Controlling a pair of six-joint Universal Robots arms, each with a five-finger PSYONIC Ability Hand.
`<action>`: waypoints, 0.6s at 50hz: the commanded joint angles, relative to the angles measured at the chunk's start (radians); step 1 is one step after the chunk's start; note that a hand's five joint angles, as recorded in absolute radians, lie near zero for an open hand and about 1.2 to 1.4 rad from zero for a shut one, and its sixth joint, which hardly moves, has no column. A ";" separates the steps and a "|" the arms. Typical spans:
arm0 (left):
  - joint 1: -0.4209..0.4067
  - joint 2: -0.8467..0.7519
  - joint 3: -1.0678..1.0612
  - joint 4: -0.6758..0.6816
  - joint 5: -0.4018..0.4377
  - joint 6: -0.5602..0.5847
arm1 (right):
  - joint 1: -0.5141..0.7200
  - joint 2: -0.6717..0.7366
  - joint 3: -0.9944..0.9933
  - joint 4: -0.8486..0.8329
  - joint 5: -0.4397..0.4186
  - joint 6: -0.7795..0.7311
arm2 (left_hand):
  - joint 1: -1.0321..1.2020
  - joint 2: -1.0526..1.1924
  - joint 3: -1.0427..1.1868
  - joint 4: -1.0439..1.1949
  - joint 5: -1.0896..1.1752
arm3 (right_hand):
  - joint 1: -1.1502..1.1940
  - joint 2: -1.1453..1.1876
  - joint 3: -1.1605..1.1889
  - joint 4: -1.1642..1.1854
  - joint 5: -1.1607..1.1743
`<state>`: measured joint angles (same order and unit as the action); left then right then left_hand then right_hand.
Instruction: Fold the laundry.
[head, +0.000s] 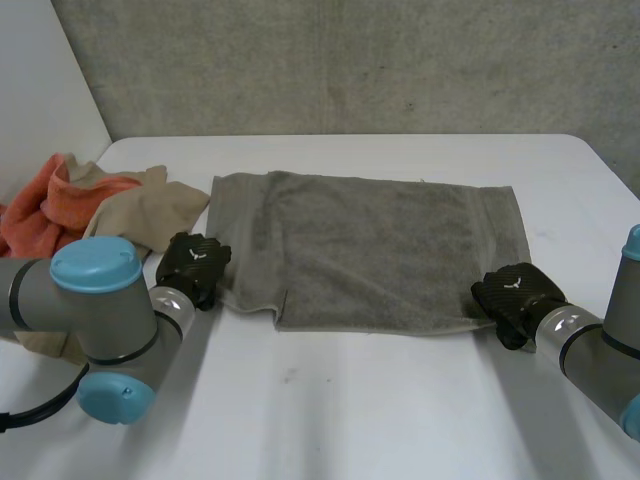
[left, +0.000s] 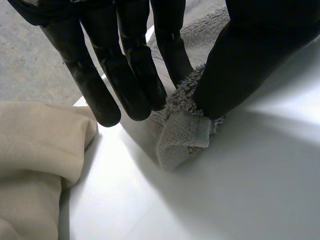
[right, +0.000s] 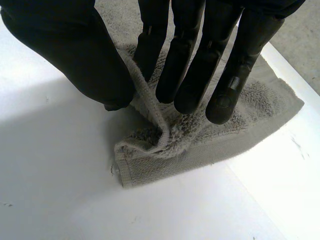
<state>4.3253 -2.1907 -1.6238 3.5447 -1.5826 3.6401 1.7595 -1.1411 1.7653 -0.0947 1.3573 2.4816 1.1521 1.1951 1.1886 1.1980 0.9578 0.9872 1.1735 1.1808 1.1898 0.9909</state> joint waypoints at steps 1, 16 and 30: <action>-0.003 0.003 -0.005 -0.001 0.001 0.000 | 0.000 0.000 0.003 0.001 -0.003 -0.001 | 0.244 0.201 0.208 0.198 0.264 | 0.409 0.223 0.215 0.207 0.231; 0.007 0.176 -0.096 -0.012 0.000 -0.008 | -0.089 -0.138 -0.027 0.096 -0.001 0.026 | 0.244 0.201 0.208 0.198 0.264 | -0.400 -0.586 -0.594 -0.603 -0.578; 0.002 0.189 -0.110 -0.012 0.001 -0.008 | -0.310 -0.146 -0.041 0.220 -0.098 0.209 | 0.244 0.201 0.208 0.198 0.264 | -0.477 -0.663 -0.670 -0.679 -0.655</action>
<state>4.3282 -1.9926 -1.7324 3.5326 -1.5825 3.6321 1.5231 -1.3269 1.7069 0.0445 1.3315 2.6207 1.1521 1.1965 1.1918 1.1984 0.9578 0.4425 0.4998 0.4968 0.4942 0.3145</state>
